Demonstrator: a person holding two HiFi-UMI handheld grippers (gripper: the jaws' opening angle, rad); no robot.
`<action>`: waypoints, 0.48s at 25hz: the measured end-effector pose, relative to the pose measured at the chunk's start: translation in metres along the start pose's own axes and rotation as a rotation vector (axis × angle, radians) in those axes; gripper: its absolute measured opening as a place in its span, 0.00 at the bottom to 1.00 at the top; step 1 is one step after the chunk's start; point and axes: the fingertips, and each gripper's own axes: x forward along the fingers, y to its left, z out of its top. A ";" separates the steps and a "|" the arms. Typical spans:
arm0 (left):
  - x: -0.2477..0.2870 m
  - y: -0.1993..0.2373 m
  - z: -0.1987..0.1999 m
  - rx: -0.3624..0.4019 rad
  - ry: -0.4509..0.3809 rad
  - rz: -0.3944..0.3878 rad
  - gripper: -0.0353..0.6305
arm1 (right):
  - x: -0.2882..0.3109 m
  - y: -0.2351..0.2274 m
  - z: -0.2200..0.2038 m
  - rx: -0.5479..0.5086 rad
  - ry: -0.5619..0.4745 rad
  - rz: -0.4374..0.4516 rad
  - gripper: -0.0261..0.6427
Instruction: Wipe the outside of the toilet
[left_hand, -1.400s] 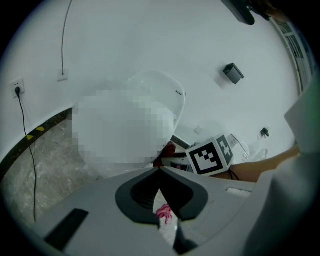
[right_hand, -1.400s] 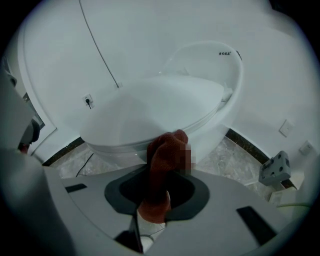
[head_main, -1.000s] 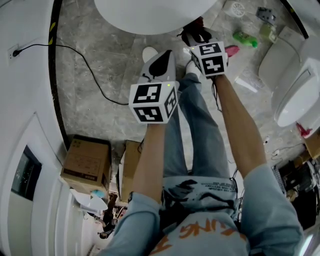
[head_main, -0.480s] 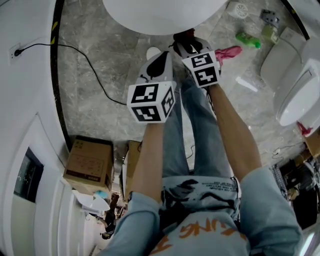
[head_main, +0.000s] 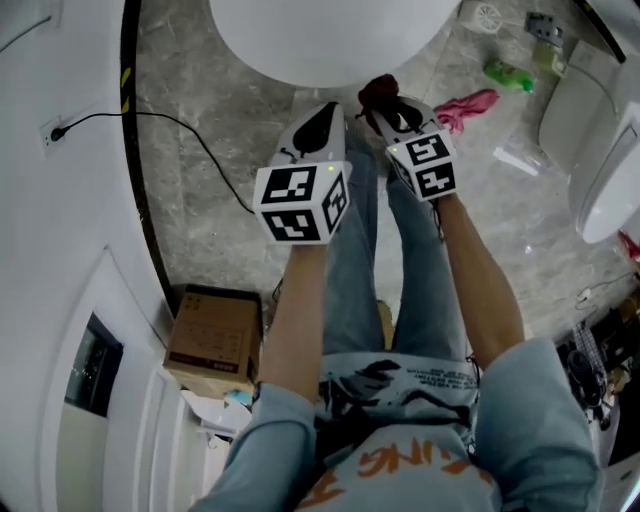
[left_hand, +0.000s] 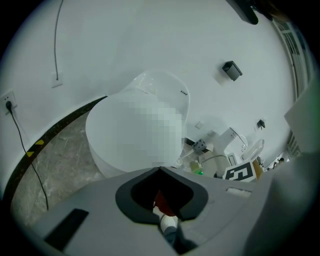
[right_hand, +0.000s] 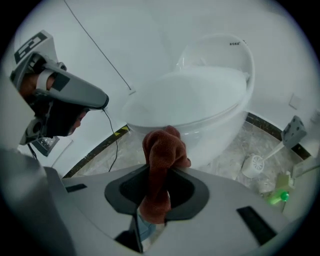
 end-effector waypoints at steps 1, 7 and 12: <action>0.002 0.000 0.002 0.018 0.010 -0.007 0.06 | -0.003 -0.006 -0.003 0.020 -0.004 -0.018 0.17; 0.029 -0.039 -0.004 0.090 0.080 -0.047 0.06 | -0.032 -0.064 -0.018 0.134 -0.038 -0.101 0.17; 0.062 -0.082 -0.008 0.130 0.113 -0.071 0.06 | -0.041 -0.127 -0.024 0.202 -0.078 -0.146 0.17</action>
